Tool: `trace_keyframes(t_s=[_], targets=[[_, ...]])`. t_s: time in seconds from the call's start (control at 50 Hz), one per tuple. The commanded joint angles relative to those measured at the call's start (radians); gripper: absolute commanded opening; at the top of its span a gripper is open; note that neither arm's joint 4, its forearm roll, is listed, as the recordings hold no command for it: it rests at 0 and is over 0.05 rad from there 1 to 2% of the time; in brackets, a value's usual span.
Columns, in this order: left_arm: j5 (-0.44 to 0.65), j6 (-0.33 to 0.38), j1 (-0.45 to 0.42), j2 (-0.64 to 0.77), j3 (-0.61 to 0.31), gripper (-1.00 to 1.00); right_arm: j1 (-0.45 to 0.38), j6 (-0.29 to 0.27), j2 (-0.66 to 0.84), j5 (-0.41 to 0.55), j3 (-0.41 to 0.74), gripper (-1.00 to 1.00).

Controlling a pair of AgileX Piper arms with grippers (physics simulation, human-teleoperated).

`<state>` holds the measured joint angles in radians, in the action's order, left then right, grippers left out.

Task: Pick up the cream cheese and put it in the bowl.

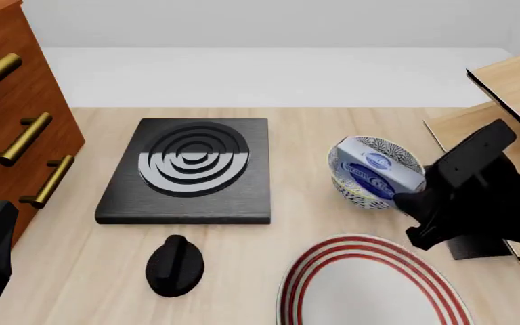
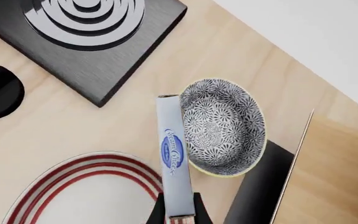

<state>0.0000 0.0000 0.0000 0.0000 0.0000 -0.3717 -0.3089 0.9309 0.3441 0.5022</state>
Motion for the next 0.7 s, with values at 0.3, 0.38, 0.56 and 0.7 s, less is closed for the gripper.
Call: trace_keyframes(t_s=[0.3,0.38,0.56,0.7], targets=[[0.0,0.0,0.0,0.0,0.0,1.0,0.141,-0.038,0.107,-0.035,0.048,-1.0],[0.0,0.0,0.0,0.0,0.0,1.0,0.156,-0.042,0.12,-0.037,0.053,-1.0],[0.0,0.0,0.0,0.0,0.0,1.0,0.165,-0.047,0.15,-0.062,0.041,-1.0],[0.0,0.0,0.0,0.0,0.0,1.0,0.186,-0.058,0.208,-0.082,0.062,-1.0]])
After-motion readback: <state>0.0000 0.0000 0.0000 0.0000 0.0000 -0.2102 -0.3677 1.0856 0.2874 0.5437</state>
